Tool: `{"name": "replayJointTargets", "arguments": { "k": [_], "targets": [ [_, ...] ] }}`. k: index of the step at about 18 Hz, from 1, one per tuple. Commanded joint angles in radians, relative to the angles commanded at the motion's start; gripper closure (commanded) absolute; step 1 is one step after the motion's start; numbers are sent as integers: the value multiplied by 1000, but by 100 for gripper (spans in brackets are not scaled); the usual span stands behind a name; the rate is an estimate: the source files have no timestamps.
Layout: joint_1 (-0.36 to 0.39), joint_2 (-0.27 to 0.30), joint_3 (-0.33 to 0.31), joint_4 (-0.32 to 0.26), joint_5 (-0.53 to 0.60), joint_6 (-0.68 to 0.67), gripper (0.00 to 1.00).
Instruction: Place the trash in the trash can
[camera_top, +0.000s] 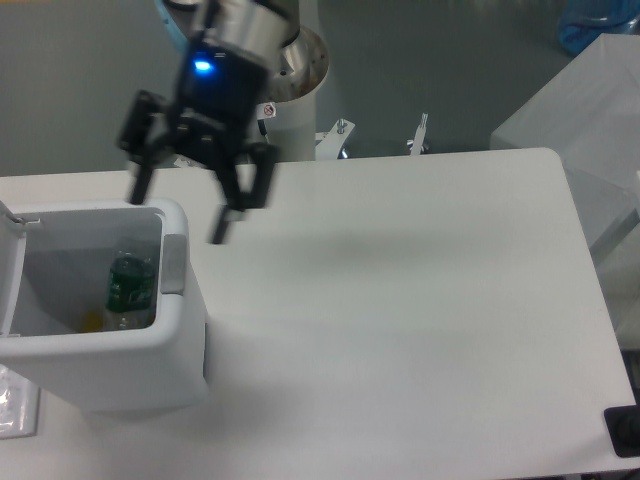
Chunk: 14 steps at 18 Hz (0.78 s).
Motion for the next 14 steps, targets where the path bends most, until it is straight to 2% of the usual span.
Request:
{"name": "replayJointTargets", "arguments": {
  "k": [4, 7, 11, 14],
  "targets": [
    [124, -55, 21, -3, 2, 86, 0],
    [135, -74, 60, -9, 26, 158, 0],
    [134, -72, 54, -28, 222, 368, 0],
    [132, -72, 57, -48, 245, 405, 0]
  ]
}}
